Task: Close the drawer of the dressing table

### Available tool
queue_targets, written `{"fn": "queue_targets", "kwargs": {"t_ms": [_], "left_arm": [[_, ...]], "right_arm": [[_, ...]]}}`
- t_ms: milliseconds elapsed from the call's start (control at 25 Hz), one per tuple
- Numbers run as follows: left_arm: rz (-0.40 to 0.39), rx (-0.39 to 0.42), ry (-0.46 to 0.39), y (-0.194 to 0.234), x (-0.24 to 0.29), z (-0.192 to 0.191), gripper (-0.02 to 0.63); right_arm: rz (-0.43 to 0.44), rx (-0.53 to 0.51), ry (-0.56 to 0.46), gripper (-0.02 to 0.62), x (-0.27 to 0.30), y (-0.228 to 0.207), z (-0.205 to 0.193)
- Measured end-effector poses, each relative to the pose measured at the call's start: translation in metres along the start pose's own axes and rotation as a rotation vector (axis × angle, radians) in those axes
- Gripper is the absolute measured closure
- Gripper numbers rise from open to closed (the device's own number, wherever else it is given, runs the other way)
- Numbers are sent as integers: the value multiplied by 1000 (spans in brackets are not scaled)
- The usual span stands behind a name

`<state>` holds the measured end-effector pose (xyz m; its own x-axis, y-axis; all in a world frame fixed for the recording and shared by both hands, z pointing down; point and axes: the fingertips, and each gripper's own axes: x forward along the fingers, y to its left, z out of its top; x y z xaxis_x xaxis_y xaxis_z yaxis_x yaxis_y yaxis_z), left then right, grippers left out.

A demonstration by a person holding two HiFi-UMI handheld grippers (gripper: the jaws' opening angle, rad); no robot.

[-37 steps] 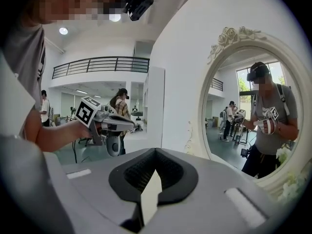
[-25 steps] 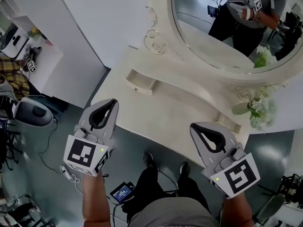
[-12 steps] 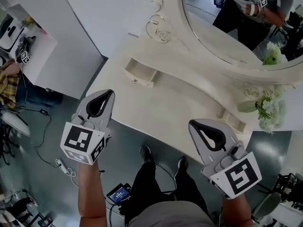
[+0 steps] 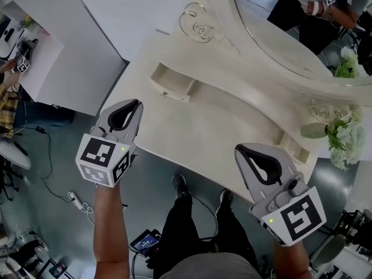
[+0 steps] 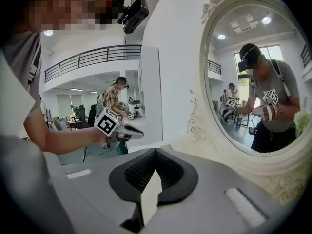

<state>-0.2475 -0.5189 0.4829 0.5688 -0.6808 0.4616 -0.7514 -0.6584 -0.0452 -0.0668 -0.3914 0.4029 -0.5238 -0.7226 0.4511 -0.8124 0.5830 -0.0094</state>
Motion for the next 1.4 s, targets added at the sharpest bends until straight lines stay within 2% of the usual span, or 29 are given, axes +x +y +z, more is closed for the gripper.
{"fn": "queue_targets", "kwargs": {"t_ms": [480,1000,1240,1400], "left_arm": [[-64,-9,92,-6,71,-42,533],[-84,-39,210,-4,129,-100,405],[-74,-10,262,0,146,-120,414],[-65,13,280,3,154,-126,467]], "right_arm": [[-11,47,29,595,28,-28,-30],[-6,87,58,595,50,-44,-58],[0,100,66,595,59,-43,-68],[-1,109,75,594,63,-43,-74]]}}
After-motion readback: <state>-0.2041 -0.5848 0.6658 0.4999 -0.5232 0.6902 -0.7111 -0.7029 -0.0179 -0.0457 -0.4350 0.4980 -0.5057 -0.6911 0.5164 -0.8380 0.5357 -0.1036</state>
